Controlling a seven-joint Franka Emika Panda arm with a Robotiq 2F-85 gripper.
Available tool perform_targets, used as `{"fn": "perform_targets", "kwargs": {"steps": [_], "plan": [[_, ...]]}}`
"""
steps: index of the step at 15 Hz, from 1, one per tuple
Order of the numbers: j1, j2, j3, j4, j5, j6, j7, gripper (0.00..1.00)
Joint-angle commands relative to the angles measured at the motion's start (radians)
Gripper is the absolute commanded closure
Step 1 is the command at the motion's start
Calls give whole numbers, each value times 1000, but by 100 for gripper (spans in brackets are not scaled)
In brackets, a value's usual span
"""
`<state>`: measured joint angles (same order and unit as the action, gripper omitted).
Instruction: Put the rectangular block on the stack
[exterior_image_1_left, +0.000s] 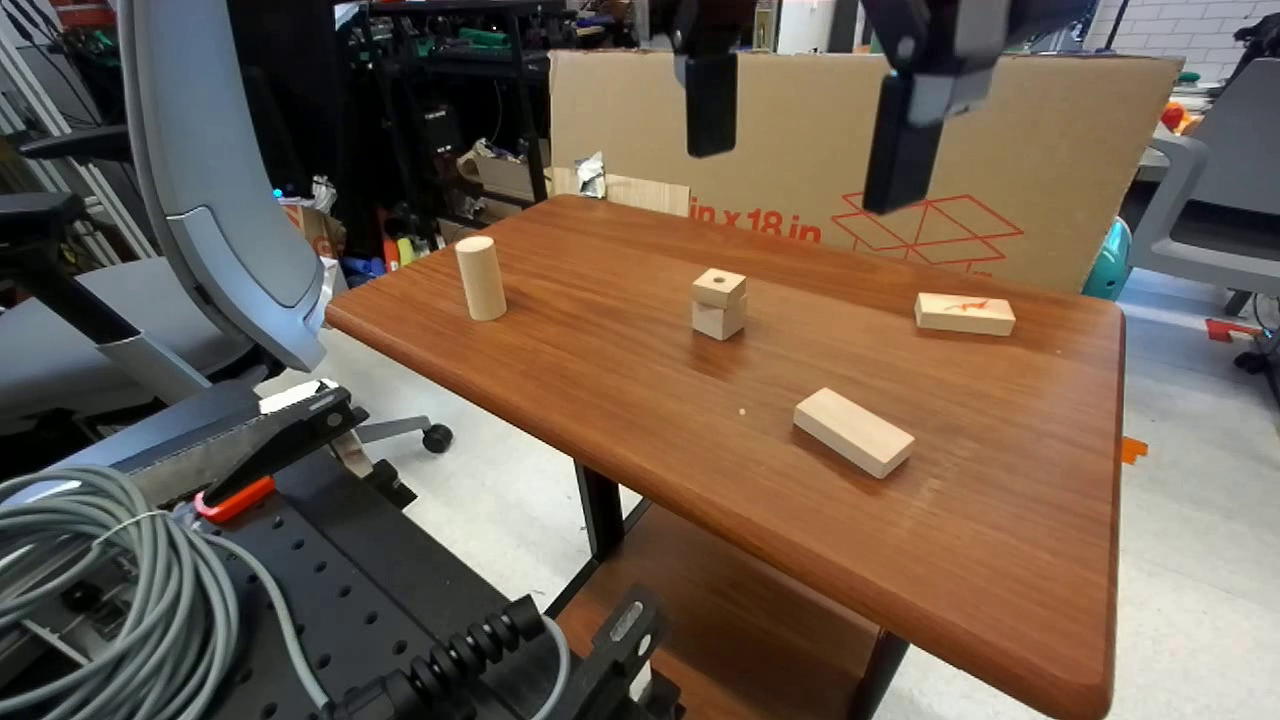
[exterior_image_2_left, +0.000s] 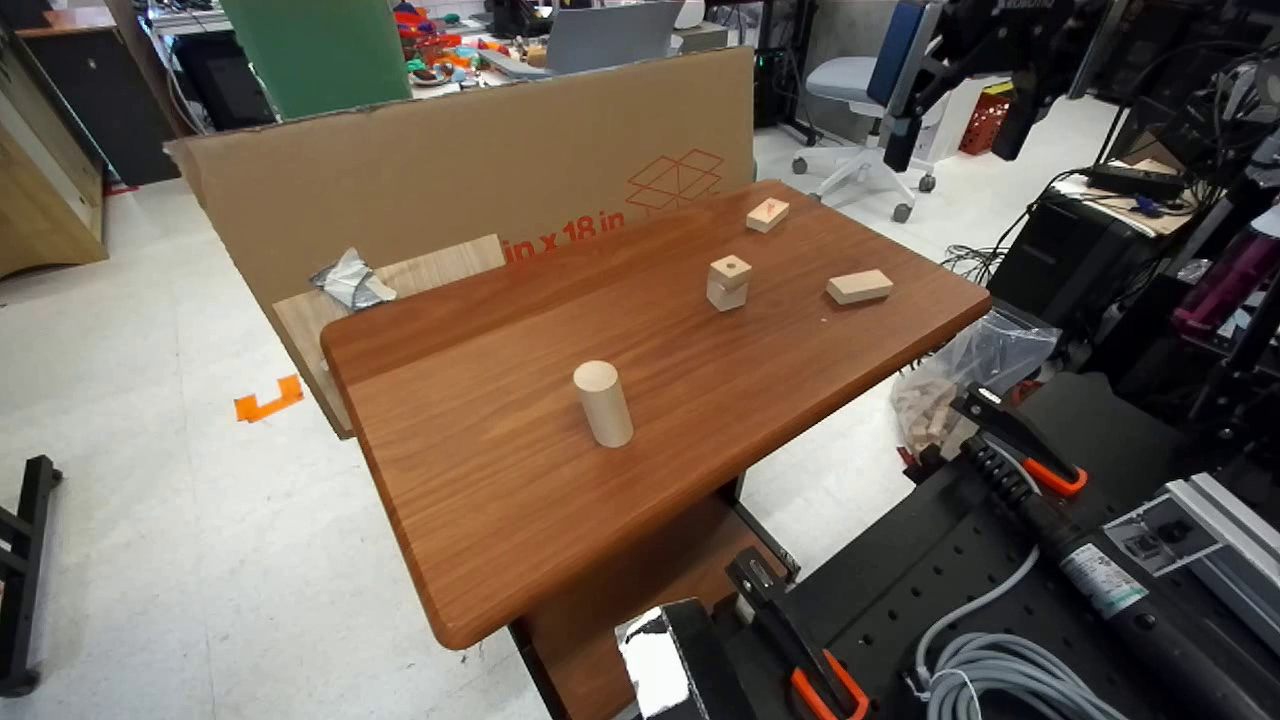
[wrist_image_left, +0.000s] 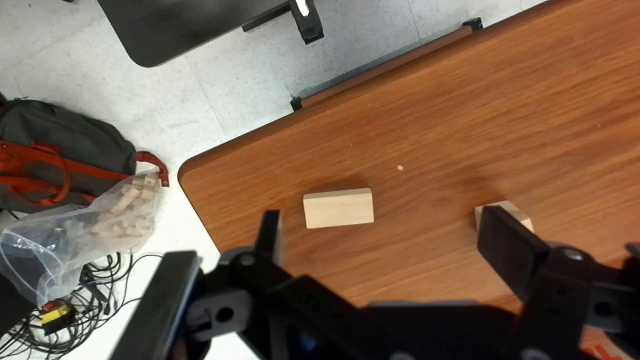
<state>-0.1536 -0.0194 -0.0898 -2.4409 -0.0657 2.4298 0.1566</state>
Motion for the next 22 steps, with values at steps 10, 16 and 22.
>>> {"fn": "perform_targets", "kwargs": {"steps": [10, 16, 22], "plan": [[27, 294, -61, 124, -63, 183, -6, 0], [51, 382, -98, 185, -136, 167, 5, 0], [70, 442, -77, 233, -109, 103, -35, 0]]}}
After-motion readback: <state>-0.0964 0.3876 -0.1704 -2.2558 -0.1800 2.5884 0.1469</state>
